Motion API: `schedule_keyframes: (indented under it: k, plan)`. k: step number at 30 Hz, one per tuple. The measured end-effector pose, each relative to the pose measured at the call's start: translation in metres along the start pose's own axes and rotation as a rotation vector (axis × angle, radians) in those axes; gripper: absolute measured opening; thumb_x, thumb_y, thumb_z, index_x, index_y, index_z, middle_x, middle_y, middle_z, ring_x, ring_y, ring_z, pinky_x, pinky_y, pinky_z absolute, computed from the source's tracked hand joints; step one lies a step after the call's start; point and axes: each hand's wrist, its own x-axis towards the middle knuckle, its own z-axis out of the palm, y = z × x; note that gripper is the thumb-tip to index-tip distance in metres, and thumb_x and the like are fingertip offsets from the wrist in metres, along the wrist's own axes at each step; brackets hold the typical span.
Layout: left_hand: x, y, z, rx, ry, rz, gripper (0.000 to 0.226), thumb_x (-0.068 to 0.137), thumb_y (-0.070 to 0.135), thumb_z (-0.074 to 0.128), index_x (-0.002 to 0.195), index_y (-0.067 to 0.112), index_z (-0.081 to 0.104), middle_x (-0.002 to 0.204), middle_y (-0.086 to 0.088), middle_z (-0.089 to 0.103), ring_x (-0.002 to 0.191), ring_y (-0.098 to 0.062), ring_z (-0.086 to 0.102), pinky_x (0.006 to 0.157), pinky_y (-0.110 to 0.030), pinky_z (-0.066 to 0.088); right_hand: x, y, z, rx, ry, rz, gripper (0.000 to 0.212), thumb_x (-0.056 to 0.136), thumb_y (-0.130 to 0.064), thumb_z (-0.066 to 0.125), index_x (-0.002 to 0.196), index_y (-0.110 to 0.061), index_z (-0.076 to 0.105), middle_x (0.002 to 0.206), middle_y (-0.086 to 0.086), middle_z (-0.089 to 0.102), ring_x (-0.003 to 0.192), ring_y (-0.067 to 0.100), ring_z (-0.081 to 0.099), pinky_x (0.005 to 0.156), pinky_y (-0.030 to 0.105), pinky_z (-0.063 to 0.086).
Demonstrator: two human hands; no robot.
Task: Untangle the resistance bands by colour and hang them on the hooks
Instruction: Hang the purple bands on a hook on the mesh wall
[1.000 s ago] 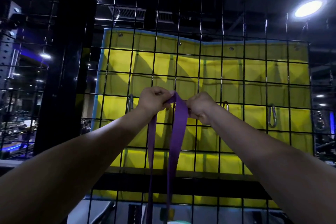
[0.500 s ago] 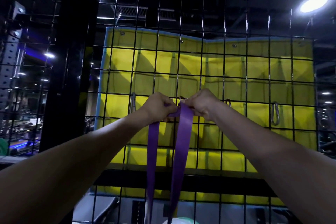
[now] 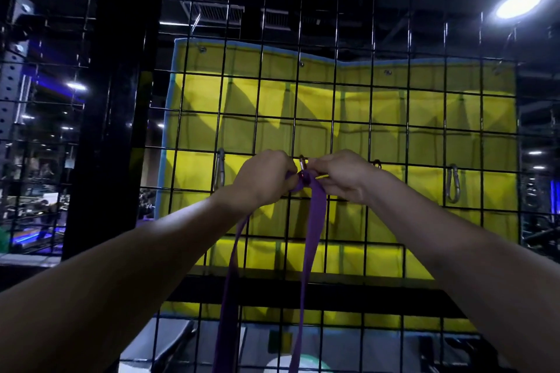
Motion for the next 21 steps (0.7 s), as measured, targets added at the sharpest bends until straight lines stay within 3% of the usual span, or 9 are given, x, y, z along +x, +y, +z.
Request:
schedule_keyframes:
  k: [3, 7, 13, 17, 21]
  plan:
    - [0.001, 0.004, 0.001, -0.032, 0.004, 0.020, 0.020, 0.087, 0.026, 0.055, 0.083, 0.013, 0.070, 0.074, -0.003, 0.057, 0.075, -0.025, 0.055, 0.060, -0.031, 0.036, -0.001, 0.005, -0.005, -0.055, 0.047, -0.054, 0.011, 0.090, -0.009, 0.058, 0.080, -0.006, 0.061, 0.083, 0.015, 0.061, 0.070, 0.023, 0.060, 0.061, 0.028, 0.054]
    - [0.001, 0.016, 0.004, -0.049, 0.028, 0.044, 0.020, 0.088, 0.027, 0.054, 0.099, 0.021, 0.070, 0.090, -0.006, 0.067, 0.087, -0.025, 0.058, 0.068, -0.034, 0.046, 0.004, 0.003, -0.003, -0.334, 0.149, -0.154, 0.022, 0.087, -0.012, 0.062, 0.066, -0.010, 0.059, 0.074, 0.016, 0.060, 0.070, 0.025, 0.056, 0.073, 0.040, 0.052]
    - [-0.005, 0.009, 0.014, -0.220, 0.016, -0.102, 0.020, 0.092, 0.026, 0.050, 0.103, 0.022, 0.067, 0.088, -0.001, 0.064, 0.082, -0.021, 0.060, 0.068, -0.031, 0.044, 0.008, 0.005, 0.003, -0.250, 0.170, -0.128, 0.024, 0.086, -0.017, 0.066, 0.064, -0.012, 0.057, 0.081, 0.019, 0.061, 0.075, 0.027, 0.058, 0.084, 0.045, 0.053]
    - [-0.008, 0.005, 0.022, -0.423, 0.009, -0.161, 0.021, 0.093, 0.035, 0.049, 0.101, 0.026, 0.066, 0.090, 0.001, 0.067, 0.084, -0.018, 0.062, 0.075, -0.036, 0.050, 0.016, 0.005, 0.005, -0.268, 0.202, -0.108, 0.019, 0.082, -0.019, 0.070, 0.071, -0.008, 0.060, 0.079, 0.017, 0.064, 0.072, 0.027, 0.061, 0.081, 0.043, 0.055]
    - [-0.003, 0.003, 0.021, -0.530, 0.048, -0.225, 0.021, 0.089, 0.034, 0.056, 0.090, 0.018, 0.069, 0.088, -0.001, 0.062, 0.084, -0.020, 0.060, 0.077, -0.038, 0.050, 0.023, 0.003, 0.012, -0.424, 0.234, -0.110, 0.018, 0.085, -0.022, 0.067, 0.080, -0.006, 0.061, 0.071, 0.010, 0.057, 0.063, 0.022, 0.052, 0.059, 0.028, 0.043]
